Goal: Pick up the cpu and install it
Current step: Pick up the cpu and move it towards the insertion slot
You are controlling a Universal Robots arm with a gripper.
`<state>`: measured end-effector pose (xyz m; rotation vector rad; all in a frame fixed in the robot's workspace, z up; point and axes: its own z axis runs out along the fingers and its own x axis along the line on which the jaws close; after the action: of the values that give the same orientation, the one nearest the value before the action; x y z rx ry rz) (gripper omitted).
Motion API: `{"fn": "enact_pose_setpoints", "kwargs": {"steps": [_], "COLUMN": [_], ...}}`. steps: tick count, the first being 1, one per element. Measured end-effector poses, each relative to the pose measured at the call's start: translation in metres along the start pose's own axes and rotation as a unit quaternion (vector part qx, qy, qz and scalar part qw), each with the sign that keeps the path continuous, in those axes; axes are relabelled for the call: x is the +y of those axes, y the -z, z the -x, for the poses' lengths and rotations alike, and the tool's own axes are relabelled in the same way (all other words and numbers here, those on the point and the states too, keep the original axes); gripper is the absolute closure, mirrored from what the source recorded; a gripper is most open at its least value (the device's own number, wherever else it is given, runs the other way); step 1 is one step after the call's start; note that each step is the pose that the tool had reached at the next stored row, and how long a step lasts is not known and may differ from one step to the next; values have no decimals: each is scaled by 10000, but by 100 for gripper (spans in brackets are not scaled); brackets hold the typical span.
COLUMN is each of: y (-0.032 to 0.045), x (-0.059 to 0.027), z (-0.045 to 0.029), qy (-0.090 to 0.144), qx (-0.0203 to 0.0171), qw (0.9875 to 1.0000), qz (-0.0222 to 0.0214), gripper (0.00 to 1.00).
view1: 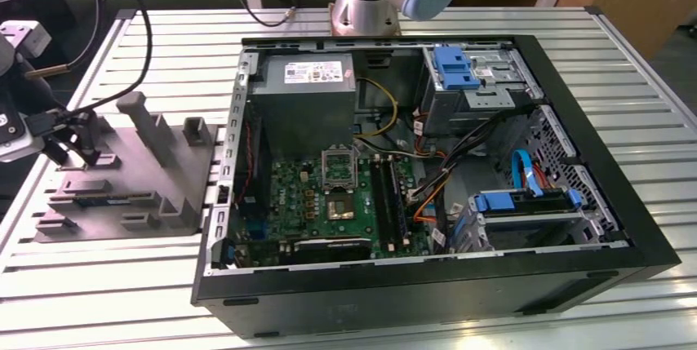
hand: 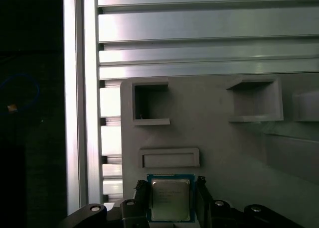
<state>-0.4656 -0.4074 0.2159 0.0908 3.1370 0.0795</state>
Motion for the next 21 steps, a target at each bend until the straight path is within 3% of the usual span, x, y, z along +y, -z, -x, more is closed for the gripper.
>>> {"fn": "enact_pose_setpoints", "kwargs": {"steps": [21], "y": [47], "x": [2], "z": [0], "qy": [0], "qx": [0], "qw": [10000], "qz": [0], "gripper": [53]}}
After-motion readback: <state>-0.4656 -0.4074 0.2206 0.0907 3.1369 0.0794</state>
